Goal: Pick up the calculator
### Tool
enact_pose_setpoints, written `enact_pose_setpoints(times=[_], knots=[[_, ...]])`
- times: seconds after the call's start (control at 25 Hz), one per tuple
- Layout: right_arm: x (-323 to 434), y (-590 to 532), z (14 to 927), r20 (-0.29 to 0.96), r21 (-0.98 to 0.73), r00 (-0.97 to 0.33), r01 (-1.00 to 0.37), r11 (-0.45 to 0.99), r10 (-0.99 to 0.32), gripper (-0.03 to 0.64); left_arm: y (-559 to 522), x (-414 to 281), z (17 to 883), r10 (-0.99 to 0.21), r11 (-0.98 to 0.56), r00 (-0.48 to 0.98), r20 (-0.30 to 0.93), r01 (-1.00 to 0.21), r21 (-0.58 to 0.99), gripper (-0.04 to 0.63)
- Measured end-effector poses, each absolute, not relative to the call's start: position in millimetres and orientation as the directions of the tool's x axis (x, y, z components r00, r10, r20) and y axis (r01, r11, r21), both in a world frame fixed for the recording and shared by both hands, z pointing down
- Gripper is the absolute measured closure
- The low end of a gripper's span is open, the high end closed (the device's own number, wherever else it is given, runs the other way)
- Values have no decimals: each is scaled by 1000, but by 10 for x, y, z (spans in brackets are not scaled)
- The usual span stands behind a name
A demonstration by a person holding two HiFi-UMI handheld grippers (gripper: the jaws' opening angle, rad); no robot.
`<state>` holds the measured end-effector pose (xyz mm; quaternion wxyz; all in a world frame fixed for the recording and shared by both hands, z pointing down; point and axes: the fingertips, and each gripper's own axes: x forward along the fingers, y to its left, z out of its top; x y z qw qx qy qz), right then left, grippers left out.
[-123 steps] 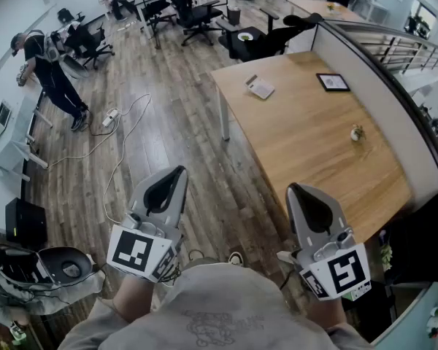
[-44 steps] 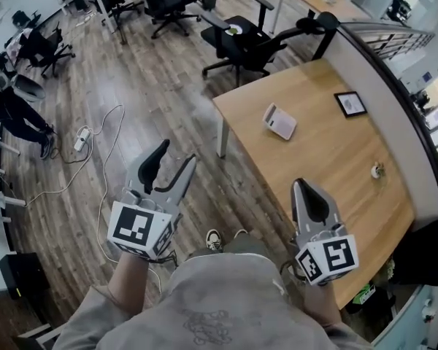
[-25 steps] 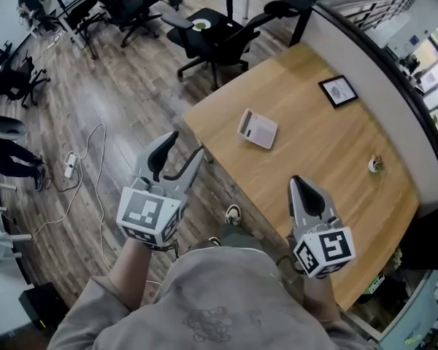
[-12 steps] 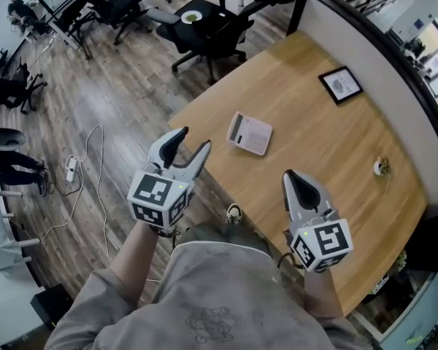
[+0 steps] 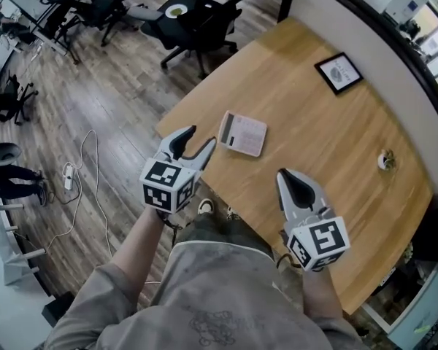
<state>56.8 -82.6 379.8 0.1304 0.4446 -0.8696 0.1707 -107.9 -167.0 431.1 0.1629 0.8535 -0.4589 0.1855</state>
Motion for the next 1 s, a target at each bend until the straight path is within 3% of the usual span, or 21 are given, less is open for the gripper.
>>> enact_pose_setpoints(times=[1.0], knots=[[384, -1071, 4889, 491, -309, -558, -830, 465, -669, 597, -2274, -802, 5986, -520, -450, 617, 590, -786, 424, 374]])
